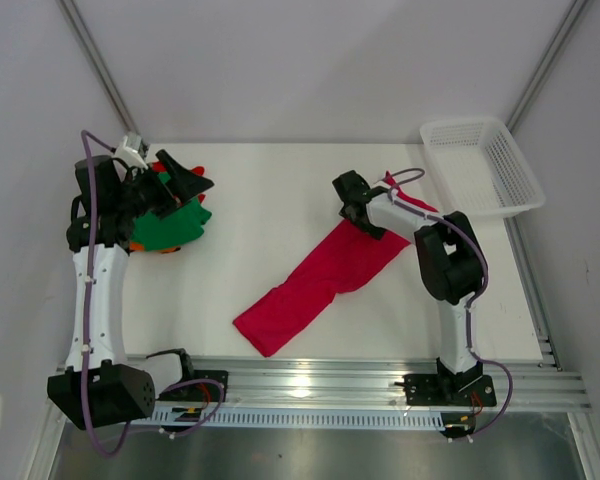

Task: Fold and stack the t-shirts
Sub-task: Rotate the tshirt 90 degrees

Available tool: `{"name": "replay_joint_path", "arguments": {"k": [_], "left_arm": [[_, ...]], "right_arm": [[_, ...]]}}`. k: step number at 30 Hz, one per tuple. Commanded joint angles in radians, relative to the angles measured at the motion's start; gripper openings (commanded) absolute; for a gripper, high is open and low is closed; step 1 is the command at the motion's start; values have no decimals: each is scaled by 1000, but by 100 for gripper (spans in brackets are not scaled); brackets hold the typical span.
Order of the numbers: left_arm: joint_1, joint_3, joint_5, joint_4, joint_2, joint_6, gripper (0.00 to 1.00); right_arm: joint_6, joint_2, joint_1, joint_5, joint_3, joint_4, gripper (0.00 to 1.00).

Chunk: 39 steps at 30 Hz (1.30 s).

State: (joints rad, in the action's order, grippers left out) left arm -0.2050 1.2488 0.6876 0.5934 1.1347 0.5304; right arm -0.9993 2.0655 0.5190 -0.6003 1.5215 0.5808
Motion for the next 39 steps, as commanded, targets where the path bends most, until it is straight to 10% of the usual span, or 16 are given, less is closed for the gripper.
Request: {"name": "replay_joint_path", "arguments": {"k": [1,19,39], "left_arm": [[-13,-6,27,-14,-26,-23,99],[-13,-69,35,-35,-26,-17,100],[-13,-133,61,-84,-21,11,100]], "right_arm": [[17,21,-5,19,40,-38,86],[450,68,130,111,58,-490,85],[280,-88,78,-96,-87,-361,86]]}}
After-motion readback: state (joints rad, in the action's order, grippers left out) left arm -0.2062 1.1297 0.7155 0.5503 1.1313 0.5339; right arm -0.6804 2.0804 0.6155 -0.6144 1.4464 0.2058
